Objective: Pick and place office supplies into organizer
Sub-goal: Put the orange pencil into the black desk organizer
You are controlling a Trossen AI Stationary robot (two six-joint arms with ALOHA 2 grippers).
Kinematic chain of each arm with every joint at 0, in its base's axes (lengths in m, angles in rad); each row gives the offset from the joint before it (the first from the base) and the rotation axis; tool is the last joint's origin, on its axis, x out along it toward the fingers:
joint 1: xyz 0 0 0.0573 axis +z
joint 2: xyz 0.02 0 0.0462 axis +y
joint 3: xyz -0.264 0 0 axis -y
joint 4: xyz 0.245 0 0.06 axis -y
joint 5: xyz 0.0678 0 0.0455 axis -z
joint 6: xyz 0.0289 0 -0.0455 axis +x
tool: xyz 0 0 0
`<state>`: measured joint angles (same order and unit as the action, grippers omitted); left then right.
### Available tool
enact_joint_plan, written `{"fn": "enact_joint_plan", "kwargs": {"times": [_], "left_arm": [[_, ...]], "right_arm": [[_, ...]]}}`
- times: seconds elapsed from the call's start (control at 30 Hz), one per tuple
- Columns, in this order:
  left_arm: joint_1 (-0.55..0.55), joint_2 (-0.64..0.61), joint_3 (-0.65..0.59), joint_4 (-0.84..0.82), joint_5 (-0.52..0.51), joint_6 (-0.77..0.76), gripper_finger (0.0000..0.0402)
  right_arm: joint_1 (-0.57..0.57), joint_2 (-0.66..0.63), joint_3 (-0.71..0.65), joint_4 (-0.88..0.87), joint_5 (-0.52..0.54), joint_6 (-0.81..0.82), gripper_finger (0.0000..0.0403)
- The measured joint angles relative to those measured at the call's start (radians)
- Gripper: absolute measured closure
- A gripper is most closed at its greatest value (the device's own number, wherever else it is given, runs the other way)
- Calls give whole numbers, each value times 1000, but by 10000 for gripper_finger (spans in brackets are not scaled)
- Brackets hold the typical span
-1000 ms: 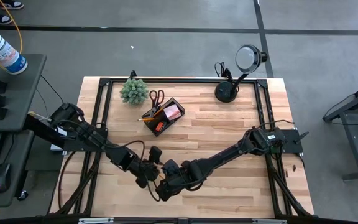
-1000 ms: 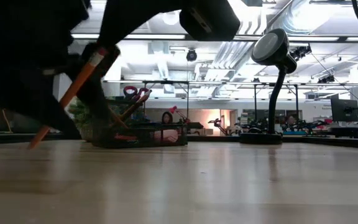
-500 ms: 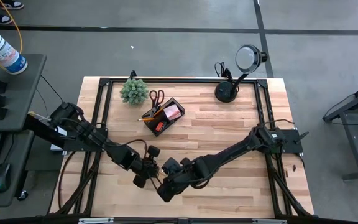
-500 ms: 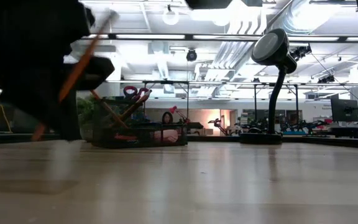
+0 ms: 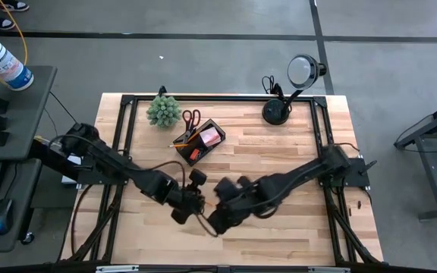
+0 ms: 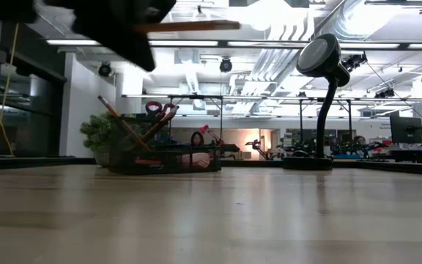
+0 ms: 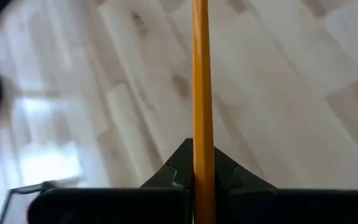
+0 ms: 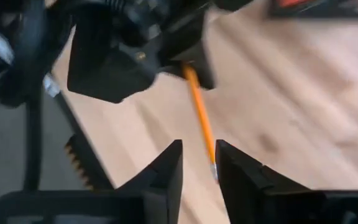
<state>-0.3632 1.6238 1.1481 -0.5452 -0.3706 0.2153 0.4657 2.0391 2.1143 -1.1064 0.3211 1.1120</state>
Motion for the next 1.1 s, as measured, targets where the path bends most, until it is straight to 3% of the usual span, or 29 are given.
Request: {"fn": "enact_joint_plan", "kwargs": {"times": [0.2,0.47,0.73,0.97,1.1], "left_arm": [[66,0,47,-4,27,24,401],[164,-33,65,-11,58,61,401],[343,-167,65,-60,61,76,402],[521,-254,60,60,118,53,402],[600,-262,-2,204,184,-9,402]], "right_arm": [[49,-153,0,-263,185,140,292],[84,-261,0,-370,265,153,289],[100,-283,0,-464,323,119,289],[97,-283,-2,-466,375,66,289],[97,-283,-2,-466,388,39,289]]}}
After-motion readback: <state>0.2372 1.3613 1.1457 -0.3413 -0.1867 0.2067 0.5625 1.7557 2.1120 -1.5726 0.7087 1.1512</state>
